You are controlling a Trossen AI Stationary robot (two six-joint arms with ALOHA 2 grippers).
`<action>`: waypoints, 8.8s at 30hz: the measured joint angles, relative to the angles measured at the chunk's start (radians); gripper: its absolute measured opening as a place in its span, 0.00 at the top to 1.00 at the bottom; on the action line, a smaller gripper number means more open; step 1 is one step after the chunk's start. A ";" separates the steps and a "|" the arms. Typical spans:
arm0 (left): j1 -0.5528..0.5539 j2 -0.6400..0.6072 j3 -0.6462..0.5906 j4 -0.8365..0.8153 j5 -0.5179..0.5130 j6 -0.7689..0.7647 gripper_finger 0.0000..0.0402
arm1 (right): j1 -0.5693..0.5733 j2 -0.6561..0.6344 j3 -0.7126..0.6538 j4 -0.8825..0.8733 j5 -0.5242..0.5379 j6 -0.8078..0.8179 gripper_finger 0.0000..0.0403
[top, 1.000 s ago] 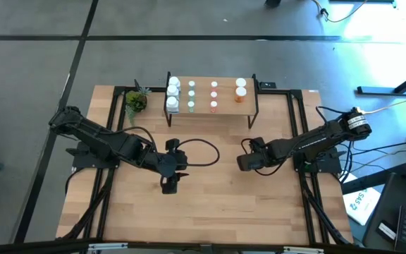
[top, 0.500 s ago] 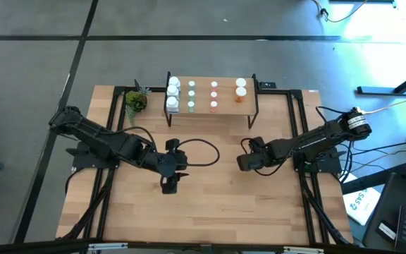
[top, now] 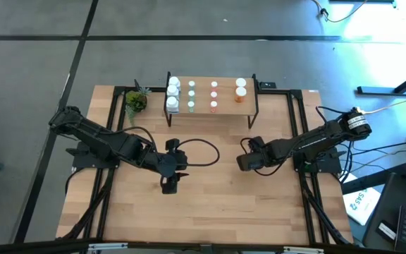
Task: Pick and place medicine bottles onto shelf by color
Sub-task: Put the orange pill bottle on the shelf aligned with the other orange pill bottles, then return to Home Position
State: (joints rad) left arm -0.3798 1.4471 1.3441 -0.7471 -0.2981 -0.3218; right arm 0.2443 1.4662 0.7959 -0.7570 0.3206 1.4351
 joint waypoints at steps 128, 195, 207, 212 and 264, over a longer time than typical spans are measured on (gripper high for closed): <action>0.000 0.000 0.000 0.008 -0.235 -0.124 0.62 | -0.605 0.155 0.716 -0.302 -0.052 -1.264 0.37; -0.407 -0.223 -0.099 -0.266 -0.712 -0.268 1.00 | 0.205 -0.644 0.418 -0.046 -0.107 -1.290 0.99; -0.619 -0.446 -0.345 -0.169 -0.822 -0.444 1.00 | 0.215 -0.942 0.020 0.267 -0.183 -1.257 1.00; -0.696 -0.521 -0.453 -0.034 -0.818 -0.379 1.00 | 0.215 -1.000 -0.130 0.389 -0.220 -1.229 1.00; -0.443 -1.158 -1.288 1.002 -0.180 0.433 1.00 | 0.165 -1.247 -0.575 0.774 -0.480 -1.340 1.00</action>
State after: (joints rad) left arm -0.8223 0.2895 0.0566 0.2552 -0.4781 0.1111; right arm 0.4092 0.2188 0.2214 0.0170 -0.1596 0.0948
